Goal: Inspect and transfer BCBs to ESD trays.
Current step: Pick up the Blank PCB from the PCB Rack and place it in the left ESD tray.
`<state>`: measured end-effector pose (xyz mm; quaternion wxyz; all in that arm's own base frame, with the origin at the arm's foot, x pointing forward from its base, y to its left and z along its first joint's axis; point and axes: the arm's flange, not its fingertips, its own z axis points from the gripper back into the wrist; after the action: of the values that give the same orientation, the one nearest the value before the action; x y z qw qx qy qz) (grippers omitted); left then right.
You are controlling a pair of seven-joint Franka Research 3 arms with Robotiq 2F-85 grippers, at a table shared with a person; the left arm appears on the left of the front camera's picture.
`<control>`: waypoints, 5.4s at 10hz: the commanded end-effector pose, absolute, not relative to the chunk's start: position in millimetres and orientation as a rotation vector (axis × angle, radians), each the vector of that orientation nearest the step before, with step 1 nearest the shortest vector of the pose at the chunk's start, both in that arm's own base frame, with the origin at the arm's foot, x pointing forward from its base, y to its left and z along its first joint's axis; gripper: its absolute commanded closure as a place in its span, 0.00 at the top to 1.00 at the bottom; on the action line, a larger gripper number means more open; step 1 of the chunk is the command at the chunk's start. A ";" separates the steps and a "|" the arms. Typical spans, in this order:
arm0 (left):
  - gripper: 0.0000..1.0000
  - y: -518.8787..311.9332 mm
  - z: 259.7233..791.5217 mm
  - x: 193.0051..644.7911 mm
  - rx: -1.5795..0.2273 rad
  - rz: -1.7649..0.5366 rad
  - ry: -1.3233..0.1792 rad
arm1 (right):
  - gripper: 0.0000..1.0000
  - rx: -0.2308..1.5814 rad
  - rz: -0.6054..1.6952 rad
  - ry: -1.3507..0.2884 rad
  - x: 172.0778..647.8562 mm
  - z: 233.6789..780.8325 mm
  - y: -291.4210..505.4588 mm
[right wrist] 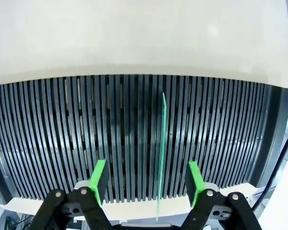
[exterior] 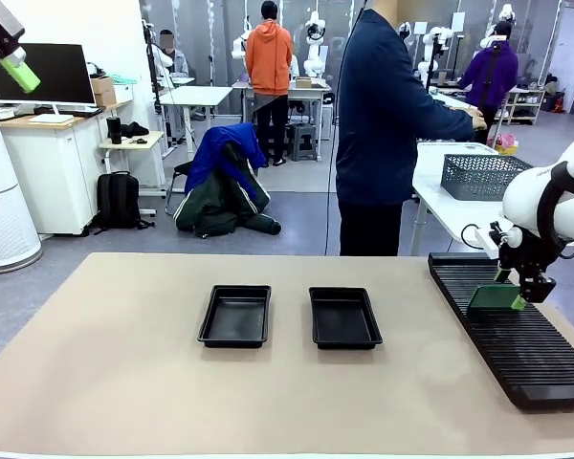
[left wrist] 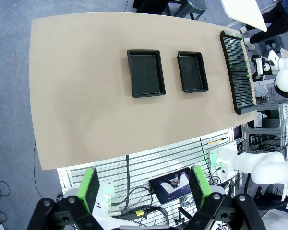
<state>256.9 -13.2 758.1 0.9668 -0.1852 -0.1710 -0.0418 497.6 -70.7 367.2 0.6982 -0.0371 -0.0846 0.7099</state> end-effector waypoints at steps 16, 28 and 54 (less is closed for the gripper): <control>1.00 -12.9 756.7 257.1 -0.374 -0.081 -0.350 | 0.34 -0.086 1.577 -0.159 514.8 363.6 -73.0; 1.00 -12.9 756.7 257.1 -0.374 -0.081 -0.350 | 0.00 -0.073 1.590 -0.170 518.8 366.3 -71.4; 1.00 -12.9 756.7 257.1 -0.374 -0.081 -0.350 | 0.02 -0.076 1.436 -0.130 449.7 698.4 -133.9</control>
<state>256.9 -13.2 758.1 0.9668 -0.1853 -0.1711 -0.0418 449.6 -135.0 700.0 0.7504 -0.0352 -0.0612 0.6573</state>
